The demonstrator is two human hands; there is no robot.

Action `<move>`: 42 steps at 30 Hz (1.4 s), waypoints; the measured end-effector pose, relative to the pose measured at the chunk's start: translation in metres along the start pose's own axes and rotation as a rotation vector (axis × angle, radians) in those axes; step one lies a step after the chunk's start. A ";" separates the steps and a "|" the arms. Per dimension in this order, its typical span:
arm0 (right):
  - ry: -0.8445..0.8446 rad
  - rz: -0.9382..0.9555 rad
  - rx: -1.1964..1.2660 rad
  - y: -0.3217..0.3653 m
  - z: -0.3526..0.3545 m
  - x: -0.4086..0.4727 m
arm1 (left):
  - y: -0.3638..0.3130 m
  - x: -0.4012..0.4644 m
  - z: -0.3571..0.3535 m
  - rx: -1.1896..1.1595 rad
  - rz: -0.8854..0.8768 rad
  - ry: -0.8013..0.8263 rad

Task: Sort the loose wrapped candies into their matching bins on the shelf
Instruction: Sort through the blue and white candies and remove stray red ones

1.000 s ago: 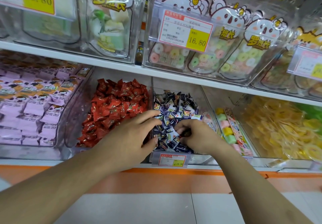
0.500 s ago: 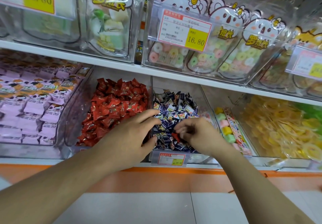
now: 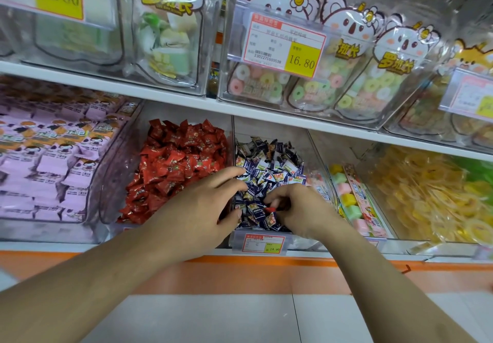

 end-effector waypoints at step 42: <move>0.006 0.019 0.114 0.006 -0.007 0.019 | 0.008 0.004 -0.006 0.007 -0.026 -0.003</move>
Point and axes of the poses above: each hand's wrist, its own x-axis towards the middle knuckle, its own z-axis out of the back of the hand, y = z × x, the point moved 6 cm from there along x, towards the middle knuckle, and after that the axes turned 5 degrees about -y, right-handed, at the moved point
